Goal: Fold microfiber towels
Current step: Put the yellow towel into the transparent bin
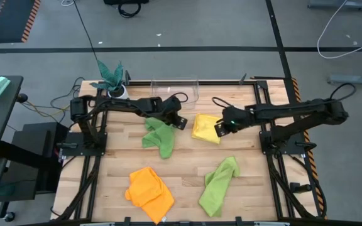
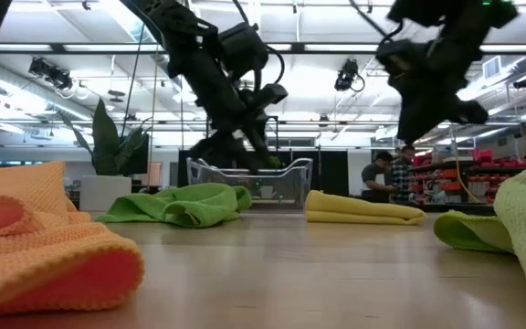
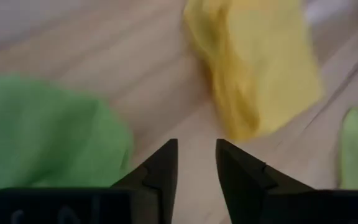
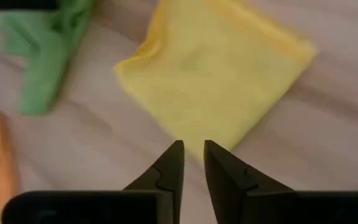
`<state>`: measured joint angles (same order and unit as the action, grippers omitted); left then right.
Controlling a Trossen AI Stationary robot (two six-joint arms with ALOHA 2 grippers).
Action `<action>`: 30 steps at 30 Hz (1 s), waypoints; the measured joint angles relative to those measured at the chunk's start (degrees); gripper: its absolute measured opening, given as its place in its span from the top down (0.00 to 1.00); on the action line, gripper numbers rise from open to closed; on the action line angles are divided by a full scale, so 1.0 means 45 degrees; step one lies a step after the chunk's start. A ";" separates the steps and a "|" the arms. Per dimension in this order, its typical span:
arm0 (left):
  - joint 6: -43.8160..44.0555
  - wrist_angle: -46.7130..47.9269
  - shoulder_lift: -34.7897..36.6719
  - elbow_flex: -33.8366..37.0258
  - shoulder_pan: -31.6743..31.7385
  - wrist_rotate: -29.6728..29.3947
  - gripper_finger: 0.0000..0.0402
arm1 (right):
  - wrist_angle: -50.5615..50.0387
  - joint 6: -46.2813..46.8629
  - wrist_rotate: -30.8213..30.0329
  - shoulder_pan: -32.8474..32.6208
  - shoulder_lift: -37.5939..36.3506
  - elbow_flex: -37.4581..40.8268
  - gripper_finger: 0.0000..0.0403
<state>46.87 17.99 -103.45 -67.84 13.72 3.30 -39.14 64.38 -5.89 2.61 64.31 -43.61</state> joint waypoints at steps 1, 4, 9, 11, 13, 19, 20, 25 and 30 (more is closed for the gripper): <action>0.0069 -0.0273 -0.0033 -0.0014 0.0014 0.0007 0.69 | 0.0410 0.0305 0.0057 -0.0169 -0.0408 0.0416 0.80; 0.0107 -0.0465 -0.0037 -0.0004 0.0089 0.0222 0.64 | 0.1687 0.1327 0.0042 -0.0624 -0.1528 0.1549 0.77; 0.0179 -0.1009 -0.0472 -0.0004 0.0203 0.0971 0.56 | 0.2032 0.2414 -0.0089 -0.0861 -0.2785 0.2720 0.74; 0.0452 -0.0846 -0.0553 0.0020 0.0257 0.1112 0.54 | 0.2022 0.2466 -0.0380 -0.0915 -0.3056 0.2868 0.73; 0.0682 -0.1277 -0.0775 -0.0033 0.0276 0.1138 0.51 | 0.1867 0.2369 -0.0871 -0.1002 -0.3202 0.2904 0.73; 0.1845 -0.1809 -0.1579 0.0001 0.0273 0.1602 0.47 | 0.2032 0.1161 -0.2344 -0.1224 -0.3190 0.2904 0.73; 0.2014 -0.2056 -0.1729 -0.0005 0.0242 0.1666 0.46 | 0.2007 0.0850 -0.2341 -0.1246 -0.3182 0.2904 0.73; 0.2830 -0.3117 -0.2213 -0.0004 0.0174 0.1964 0.45 | 0.1980 0.0560 -0.2299 -0.1315 -0.3185 0.2904 0.74; 0.3771 -0.4596 -0.2621 -0.0004 0.0174 0.2335 0.46 | 0.1870 0.1129 -0.2286 -0.1388 -0.3184 0.2904 0.74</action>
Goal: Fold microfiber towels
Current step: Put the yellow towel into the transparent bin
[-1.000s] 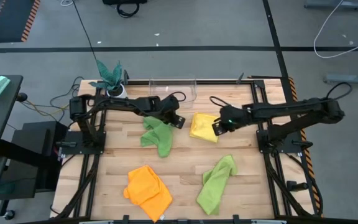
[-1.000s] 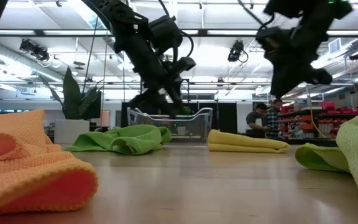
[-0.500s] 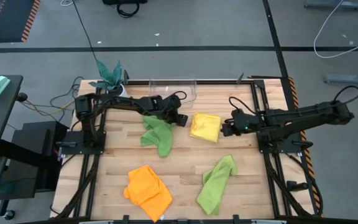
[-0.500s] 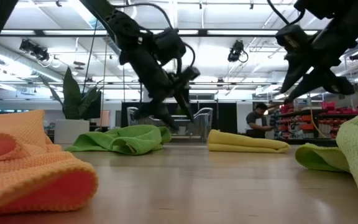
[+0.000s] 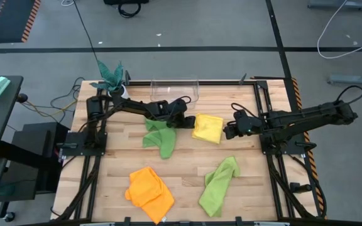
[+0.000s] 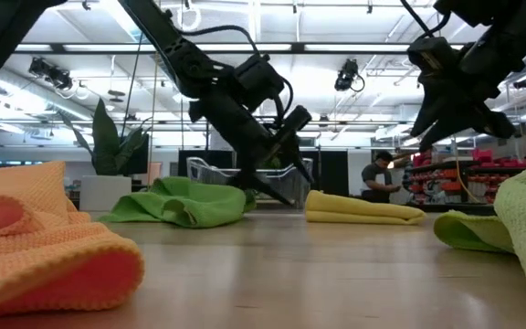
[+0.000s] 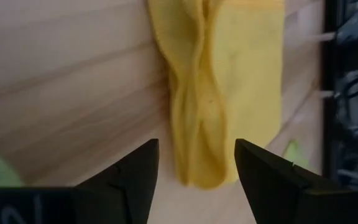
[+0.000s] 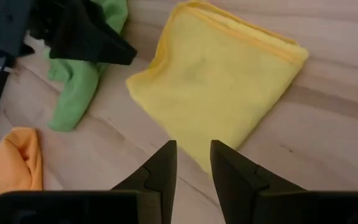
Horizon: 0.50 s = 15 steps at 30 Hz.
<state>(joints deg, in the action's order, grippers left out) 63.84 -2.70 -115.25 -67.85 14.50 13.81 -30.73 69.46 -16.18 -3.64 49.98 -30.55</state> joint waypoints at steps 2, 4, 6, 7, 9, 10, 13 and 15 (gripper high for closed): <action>0.0215 -0.0241 -0.0072 0.0001 0.0000 -0.0017 0.45 | -0.0129 0.0299 0.0116 0.0005 0.0009 0.0000 0.74; 0.0526 -0.0697 -0.0220 -0.0010 0.0000 -0.0099 0.45 | -0.0158 0.0509 0.0153 0.0061 0.0045 0.0000 0.74; 0.0691 -0.0771 -0.0334 0.0000 0.0010 -0.0121 0.44 | -0.0236 0.0594 0.0232 0.0125 0.0047 0.0000 0.73; 0.0700 -0.0941 -0.0432 -0.0034 0.0015 -0.0135 0.44 | -0.0203 0.0604 0.0241 0.0150 0.0047 0.0000 0.73; 0.0688 -0.0957 -0.0542 -0.0159 -0.0032 -0.0148 0.45 | -0.0220 0.0614 0.0271 0.0194 0.0032 0.0000 0.72; 0.0697 -0.0983 -0.0627 -0.0263 -0.0065 -0.0165 0.45 | -0.0156 0.0654 0.0266 0.0198 0.0043 -0.0003 0.72; 0.0705 -0.0979 -0.0916 -0.0529 -0.0131 -0.0255 0.45 | -0.0157 0.0681 0.0410 0.0185 0.0058 -0.0005 0.72; 0.0707 -0.0934 -0.1160 -0.0754 -0.0198 -0.0256 0.44 | -0.0132 0.0775 0.0563 0.0185 0.0056 -0.0005 0.72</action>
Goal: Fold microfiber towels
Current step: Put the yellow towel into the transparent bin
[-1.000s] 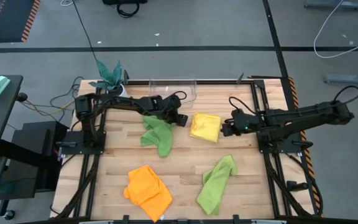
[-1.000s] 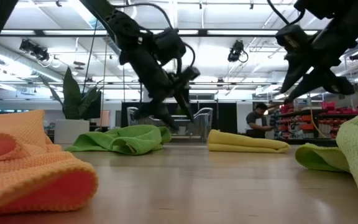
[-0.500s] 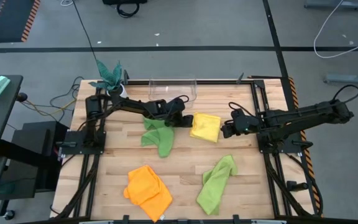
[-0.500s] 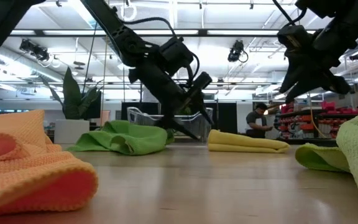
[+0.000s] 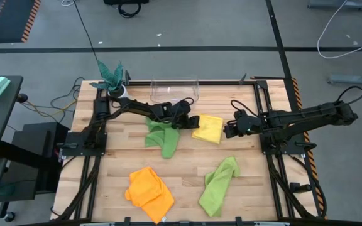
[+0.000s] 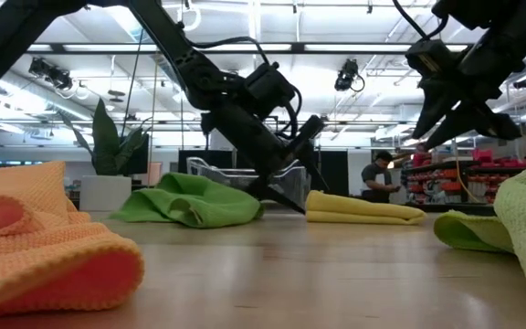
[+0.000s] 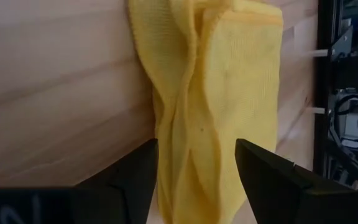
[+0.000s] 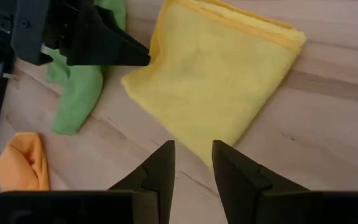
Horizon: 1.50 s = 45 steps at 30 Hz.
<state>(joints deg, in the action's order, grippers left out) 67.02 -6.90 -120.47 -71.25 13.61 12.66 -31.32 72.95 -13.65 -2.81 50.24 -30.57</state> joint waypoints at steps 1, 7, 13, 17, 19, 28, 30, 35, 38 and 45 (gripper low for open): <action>0.0001 0.0002 -0.0100 -0.0121 -0.0010 0.0001 0.44 | 0.0012 0.0024 0.0052 0.0000 -0.0005 0.0000 0.72; 0.0057 0.0075 -0.0619 -0.0556 -0.0099 0.0034 0.45 | 0.0032 0.0049 0.0145 0.0000 -0.0005 0.0000 0.71; 0.0068 0.0146 -0.0678 -0.0581 -0.0098 -0.0122 0.45 | 0.0032 0.0087 0.0149 0.0000 -0.0005 0.0000 0.71; 0.0116 0.0186 -0.0693 -0.0581 -0.0077 -0.0444 0.47 | 0.0032 0.0092 0.0145 0.0000 -0.0005 0.0001 0.71; 0.0189 0.0195 -0.0703 -0.0577 -0.0069 -0.0610 0.49 | 0.0032 0.0150 0.0147 0.0000 -0.0005 0.0000 0.71; 0.0268 0.0182 -0.0717 -0.0562 -0.0058 -0.1223 0.61 | 0.0007 0.1638 0.0147 0.0014 -0.0005 0.0000 0.71; 0.0248 0.0139 -0.0717 -0.0557 -0.0055 -0.1458 0.65 | 0.0005 0.2156 0.0145 0.0012 -0.0005 0.0000 0.71; 0.0192 0.0033 -0.0727 -0.0547 -0.0050 -0.2192 0.78 | -0.0071 0.3520 0.0189 0.0010 0.0109 0.0000 0.71; -0.0435 -0.0292 -0.0747 -0.0523 -0.0049 -0.2305 0.89 | -0.0061 0.4463 0.0194 0.0010 0.0598 -0.0010 0.71; -0.1139 -0.0811 -0.0780 -0.0513 -0.0064 -0.2063 0.94 | -0.0053 0.6158 0.0626 0.0010 0.2515 -0.0010 0.71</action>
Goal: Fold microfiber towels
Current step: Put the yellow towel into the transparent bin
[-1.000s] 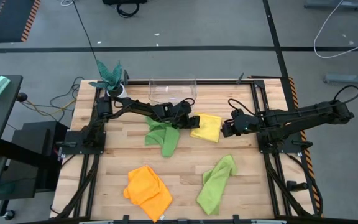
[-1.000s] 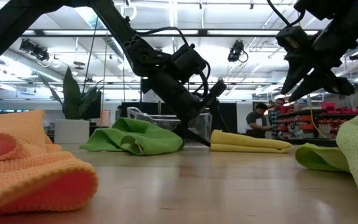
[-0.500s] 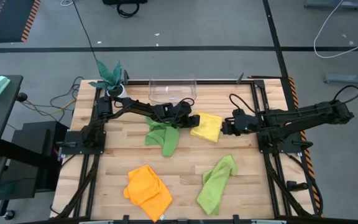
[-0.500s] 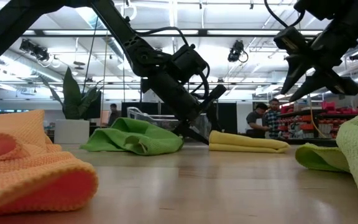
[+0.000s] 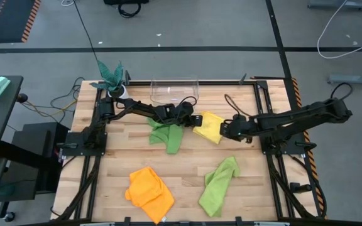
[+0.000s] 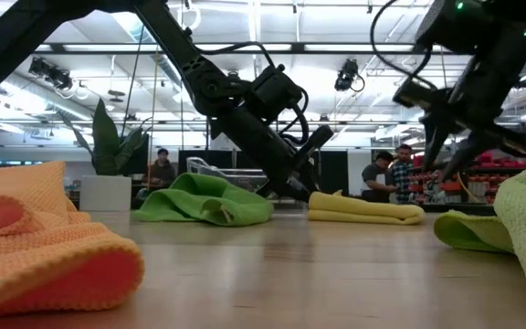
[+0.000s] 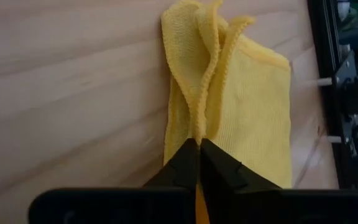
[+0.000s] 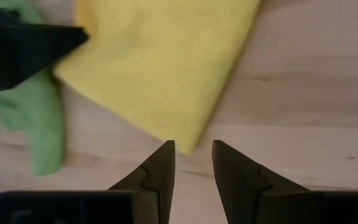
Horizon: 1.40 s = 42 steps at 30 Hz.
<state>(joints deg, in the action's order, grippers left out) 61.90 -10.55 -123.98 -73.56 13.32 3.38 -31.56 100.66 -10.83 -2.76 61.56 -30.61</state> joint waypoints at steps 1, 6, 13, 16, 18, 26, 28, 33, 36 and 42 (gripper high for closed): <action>-0.0106 0.0005 0.0000 0.0000 0.0000 0.0114 0.93 | 0.0007 0.0274 -0.0012 0.0007 0.0241 0.0000 0.71; -0.0817 0.0034 0.0000 0.0000 -0.0015 0.0552 0.95 | 0.0768 0.0886 0.0026 0.0198 0.1405 0.0000 0.71; -0.0964 0.0044 0.0005 0.0000 -0.0135 0.1045 0.97 | 0.1250 0.1593 0.0039 0.0538 0.2580 0.0000 0.71; -0.1195 0.0068 0.0005 -0.0003 -0.0197 0.1166 0.92 | 0.1219 0.1598 0.0036 0.0666 0.2672 0.0000 0.71; -0.1346 0.0221 0.0009 -0.0018 -0.0204 0.1200 0.88 | 0.1038 0.1669 0.0021 0.0833 0.2677 0.0002 0.71; -0.1459 0.0671 0.0046 -0.0034 -0.0363 0.1636 0.85 | 0.2993 0.2450 -0.0007 0.1248 0.2550 0.1418 0.71; -0.1450 0.0685 0.0049 -0.0034 -0.0457 0.1684 0.87 | 0.3713 0.2559 -0.0078 0.1246 0.2501 0.1745 0.71; -0.1571 0.0709 0.0049 -0.0029 -0.0615 0.1703 0.89 | 0.4210 0.1986 0.0056 0.1302 0.1999 0.2189 0.71; -0.1571 0.0709 0.0049 -0.0029 -0.0656 0.1729 0.90 | 0.4491 0.2010 0.0116 0.1367 0.1812 0.2528 0.71; -0.1579 0.0704 0.0049 -0.0024 -0.0656 0.1753 0.88 | 0.6200 0.2031 0.0146 0.1442 0.1783 0.3260 0.71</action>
<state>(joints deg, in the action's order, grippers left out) 54.79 -7.38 -123.76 -73.67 10.37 11.27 -3.66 109.80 -10.17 3.73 69.58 -15.94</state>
